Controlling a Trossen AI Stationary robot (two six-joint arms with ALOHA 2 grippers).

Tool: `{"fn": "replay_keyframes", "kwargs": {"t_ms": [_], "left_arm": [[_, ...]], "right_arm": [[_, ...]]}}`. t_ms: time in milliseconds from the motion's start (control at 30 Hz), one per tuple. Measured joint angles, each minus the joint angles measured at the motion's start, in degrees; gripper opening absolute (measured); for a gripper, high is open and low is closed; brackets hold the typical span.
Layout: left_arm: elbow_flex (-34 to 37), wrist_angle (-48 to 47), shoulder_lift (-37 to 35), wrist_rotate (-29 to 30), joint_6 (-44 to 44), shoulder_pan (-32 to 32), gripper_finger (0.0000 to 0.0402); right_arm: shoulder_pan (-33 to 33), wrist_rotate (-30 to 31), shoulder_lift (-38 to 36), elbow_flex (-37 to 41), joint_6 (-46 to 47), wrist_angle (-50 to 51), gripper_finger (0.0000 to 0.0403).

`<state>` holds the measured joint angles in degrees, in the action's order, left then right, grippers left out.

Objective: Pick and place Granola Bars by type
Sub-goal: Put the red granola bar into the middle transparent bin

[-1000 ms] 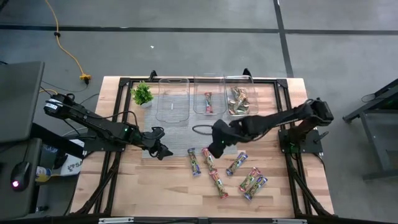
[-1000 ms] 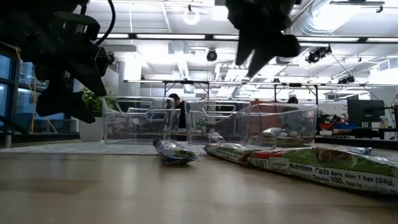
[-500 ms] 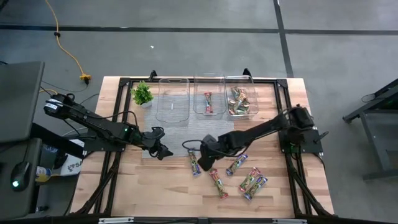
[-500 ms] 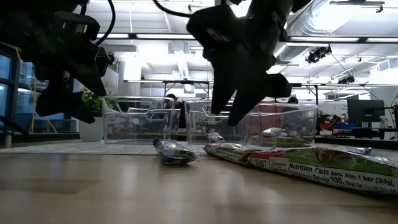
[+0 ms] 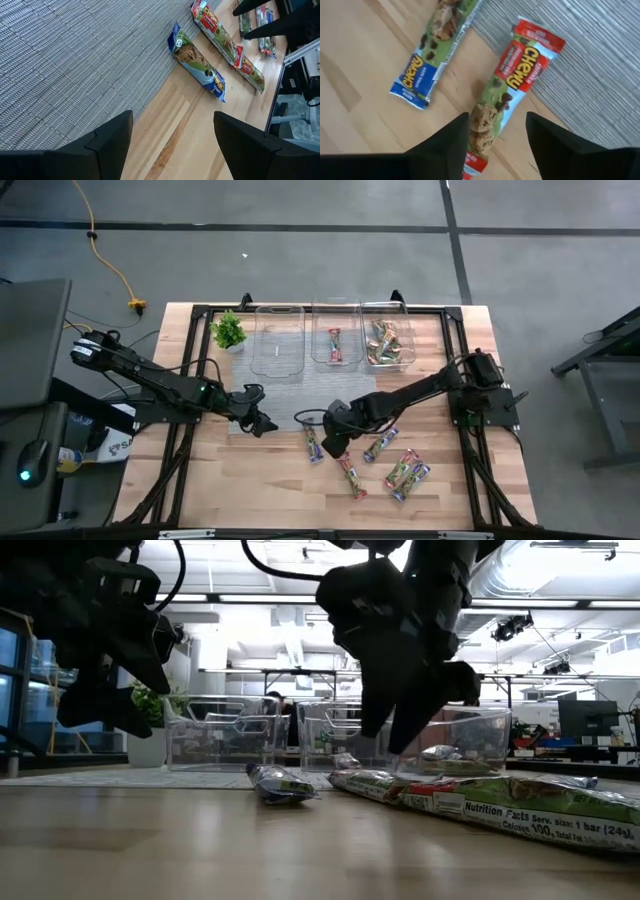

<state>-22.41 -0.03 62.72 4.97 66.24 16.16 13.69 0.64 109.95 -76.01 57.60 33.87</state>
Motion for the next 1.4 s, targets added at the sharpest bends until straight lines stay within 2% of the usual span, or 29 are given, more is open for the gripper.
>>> {"fn": "replay_keyframes", "kwargs": {"t_ms": [167, 300, 733, 1400], "left_arm": [[0.0, 0.0, 0.0, 0.0, 0.0, 0.0, 0.0271], [0.0, 0.0, 0.0, 0.0, 0.0, 0.0, 0.0271], [0.0, 0.1, 0.0, 0.0, 0.0, 0.0, 0.0271], [0.0, 0.1, 0.0, 0.0, 0.0, 0.0, 0.0271]], "right_arm": [[-0.2, 0.3, 0.0, 0.0, -0.8, -0.7, 0.0214], [-0.6, 1.0, 0.0, 0.0, 0.5, -0.3, 0.0227], [-1.4, -3.0, 5.7, -0.2, 0.7, -2.0, 0.0228], [-1.3, -3.2, 6.2, 0.0, 2.4, -10.5, 0.0220]]}}
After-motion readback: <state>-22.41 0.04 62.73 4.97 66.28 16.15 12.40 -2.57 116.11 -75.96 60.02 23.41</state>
